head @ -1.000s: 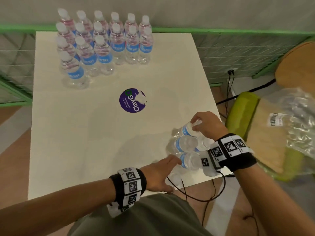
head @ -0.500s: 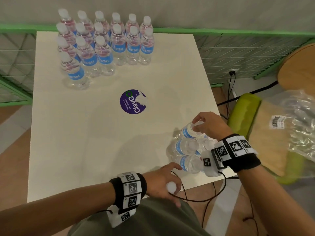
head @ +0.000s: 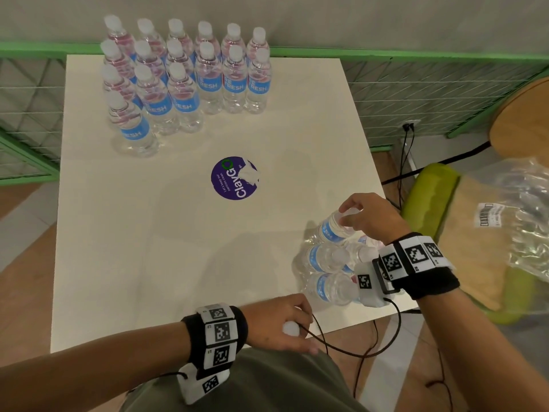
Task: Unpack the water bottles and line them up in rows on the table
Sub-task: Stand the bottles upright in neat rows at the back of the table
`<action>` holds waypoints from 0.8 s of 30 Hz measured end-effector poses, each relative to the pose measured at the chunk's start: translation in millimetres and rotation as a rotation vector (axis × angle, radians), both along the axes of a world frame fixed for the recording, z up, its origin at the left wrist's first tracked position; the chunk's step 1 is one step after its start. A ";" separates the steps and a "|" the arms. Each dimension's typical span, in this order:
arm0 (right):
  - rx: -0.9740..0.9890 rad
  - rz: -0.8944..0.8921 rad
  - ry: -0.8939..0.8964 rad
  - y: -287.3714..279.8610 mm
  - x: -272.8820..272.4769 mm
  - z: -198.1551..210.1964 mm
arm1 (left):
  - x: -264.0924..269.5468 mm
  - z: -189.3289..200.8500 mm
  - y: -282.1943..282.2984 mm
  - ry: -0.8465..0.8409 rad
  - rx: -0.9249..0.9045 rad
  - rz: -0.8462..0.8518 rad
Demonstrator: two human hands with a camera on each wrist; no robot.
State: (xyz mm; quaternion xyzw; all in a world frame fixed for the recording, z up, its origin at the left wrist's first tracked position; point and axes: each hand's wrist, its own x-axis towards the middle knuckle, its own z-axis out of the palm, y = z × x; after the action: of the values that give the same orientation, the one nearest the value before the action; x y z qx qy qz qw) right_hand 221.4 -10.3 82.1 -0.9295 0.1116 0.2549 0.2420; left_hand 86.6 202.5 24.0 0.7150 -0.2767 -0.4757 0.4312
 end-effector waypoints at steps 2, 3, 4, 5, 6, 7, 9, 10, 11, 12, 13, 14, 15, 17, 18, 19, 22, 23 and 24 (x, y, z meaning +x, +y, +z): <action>0.001 -0.005 0.007 -1.0 0.8 -0.2 | -0.6 0.7 0.3 -0.010 0.017 -0.033; 0.003 -0.004 0.008 -1.7 1.1 -0.3 | 0.1 0.5 0.8 -0.024 0.013 -0.042; 0.002 -0.002 0.008 -2.3 1.0 -0.5 | 0.6 -0.8 1.7 -0.045 0.010 -0.045; -0.001 0.002 0.006 -2.8 0.9 -0.6 | 1.3 -2.2 2.9 -0.066 0.009 -0.035; -0.004 0.006 0.004 -3.0 1.0 -0.6 | 2.4 -3.6 4.7 -0.080 0.015 -0.006; -0.007 0.006 0.002 -3.1 0.9 -0.7 | 3.3 -4.8 6.6 -0.089 0.023 0.038; -0.011 0.005 0.003 -3.1 0.5 -0.6 | 6.2 -5.9 11.8 -0.122 0.032 0.136; -0.015 0.010 0.010 -3.1 0.1 -0.4 | 8.1 -6.3 14.8 -0.140 0.028 0.179; -0.021 0.020 0.022 -2.5 0.0 0.2 | 10.7 -7.4 18.3 -0.151 0.013 0.213; -0.029 0.031 0.036 -1.9 -0.1 1.2 | 13.7 -8.7 22.3 -0.150 -0.004 0.237; -0.039 0.045 0.043 -0.8 0.4 2.6 | 17.5 -9.9 26.8 -0.136 -0.017 0.252; -0.049 0.063 0.041 0.7 1.7 4.2 | 21.8 -10.9 31.7 -0.115 -0.025 0.260; -0.055 0.082 0.035 2.7 4.0 6.2 | 26.8 -11.5 36.7 -0.089 -0.029 0.271; -0.051 0.112 0.018 8.9 11.6 11.1 | 38.5 -10.8 47.0 -0.044 -0.046 0.319; -0.044 0.126 0.009 13.6 16.8 14.3 | 45.5 -9.7 52.7 -0.043 -0.057 0.351; -0.036 0.146 -0.004 19.7 22.8 17.6 | 53.3 -8.5 59.9 -0.050 -0.063 0.383; 0.009 0.219 -0.054 45.2 45.2 28.2 | 85.1 -0.2 87.1 -0.106 -0.066 0.513; 0.030 0.250 -0.070 56.0 53.3 30.8 | 98.8 3.3 98.0 -0.147 -0.054 0.571; 0.052 0.285 -0.087 67.6 61.9 32.8 | 114.0 7.4 109.2 -0.197 -0.035 0.632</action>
State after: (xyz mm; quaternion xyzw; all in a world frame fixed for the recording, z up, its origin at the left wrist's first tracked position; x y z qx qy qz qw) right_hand 283.2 57.3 114.8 -0.9396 -0.0387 0.2488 0.2320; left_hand 200.6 311.7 31.3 0.8007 -0.0897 -0.2420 0.5406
